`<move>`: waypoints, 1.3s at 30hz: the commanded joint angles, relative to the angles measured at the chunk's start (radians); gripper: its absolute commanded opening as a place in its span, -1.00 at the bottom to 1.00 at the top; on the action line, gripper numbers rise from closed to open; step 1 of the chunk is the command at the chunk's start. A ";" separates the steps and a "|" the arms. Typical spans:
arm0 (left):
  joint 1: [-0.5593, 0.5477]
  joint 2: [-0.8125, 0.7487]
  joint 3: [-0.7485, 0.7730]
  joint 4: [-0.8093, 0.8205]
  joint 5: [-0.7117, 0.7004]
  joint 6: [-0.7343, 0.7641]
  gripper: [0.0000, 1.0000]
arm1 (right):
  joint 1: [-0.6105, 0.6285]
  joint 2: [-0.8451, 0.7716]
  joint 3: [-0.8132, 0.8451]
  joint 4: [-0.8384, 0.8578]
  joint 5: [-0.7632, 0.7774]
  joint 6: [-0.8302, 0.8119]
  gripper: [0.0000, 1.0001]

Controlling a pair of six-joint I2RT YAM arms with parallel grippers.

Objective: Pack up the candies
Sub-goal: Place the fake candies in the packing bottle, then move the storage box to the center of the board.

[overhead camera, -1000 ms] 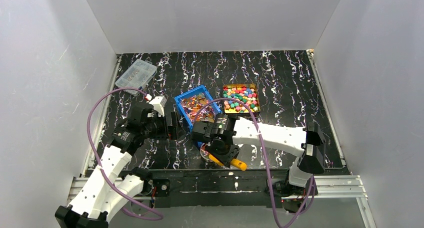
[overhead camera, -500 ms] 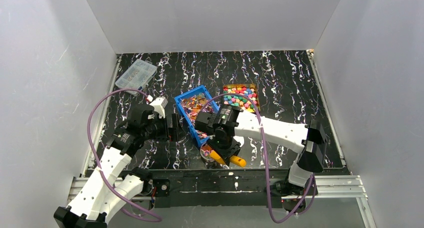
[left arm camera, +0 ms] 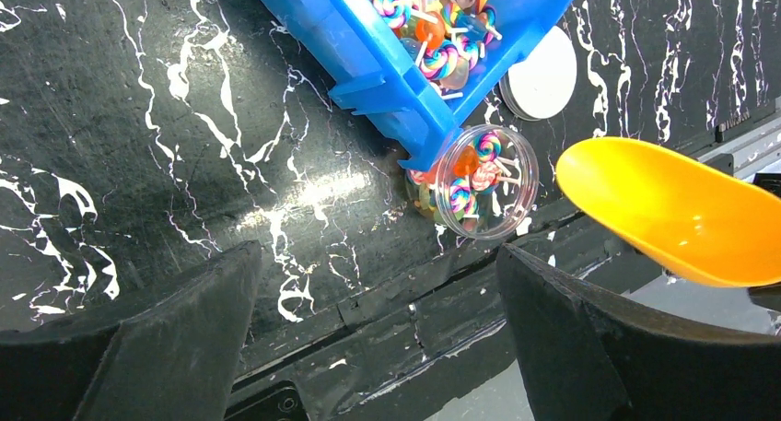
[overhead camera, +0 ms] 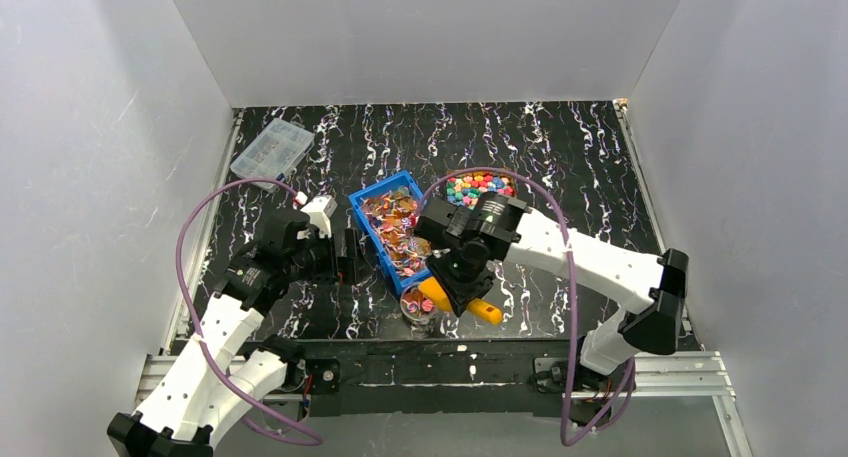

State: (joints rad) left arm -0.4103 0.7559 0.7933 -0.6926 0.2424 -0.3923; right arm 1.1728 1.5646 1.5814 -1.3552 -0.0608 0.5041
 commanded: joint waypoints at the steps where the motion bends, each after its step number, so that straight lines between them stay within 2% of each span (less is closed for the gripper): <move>1: -0.007 0.004 -0.003 -0.021 -0.012 0.016 0.97 | -0.012 -0.069 0.003 0.030 0.089 0.013 -0.97; 8: -0.007 0.026 -0.003 -0.021 -0.009 0.018 0.97 | -0.012 -0.139 -0.004 0.101 0.237 -0.065 -0.97; 14: -0.007 0.051 0.000 -0.021 -0.008 0.018 0.97 | -0.011 -0.189 -0.004 0.161 0.462 -0.134 -0.97; 20: -0.008 0.152 0.045 -0.011 0.017 -0.009 0.97 | -0.050 -0.176 -0.013 0.160 0.623 -0.177 -0.97; 28: -0.007 0.261 0.103 0.031 0.054 -0.086 0.97 | -0.182 -0.205 -0.136 0.290 0.589 -0.249 -0.97; 35: -0.007 0.375 0.089 0.114 0.053 -0.200 0.97 | -0.234 -0.260 -0.234 0.414 0.521 -0.272 -0.97; 39: -0.007 0.437 0.105 0.148 0.043 -0.235 0.77 | -0.253 -0.296 -0.280 0.452 0.504 -0.285 -0.97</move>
State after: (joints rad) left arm -0.4145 1.1561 0.8677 -0.5842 0.2817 -0.5690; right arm 0.9386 1.3293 1.3277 -0.9951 0.4622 0.2474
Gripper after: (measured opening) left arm 0.941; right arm 0.368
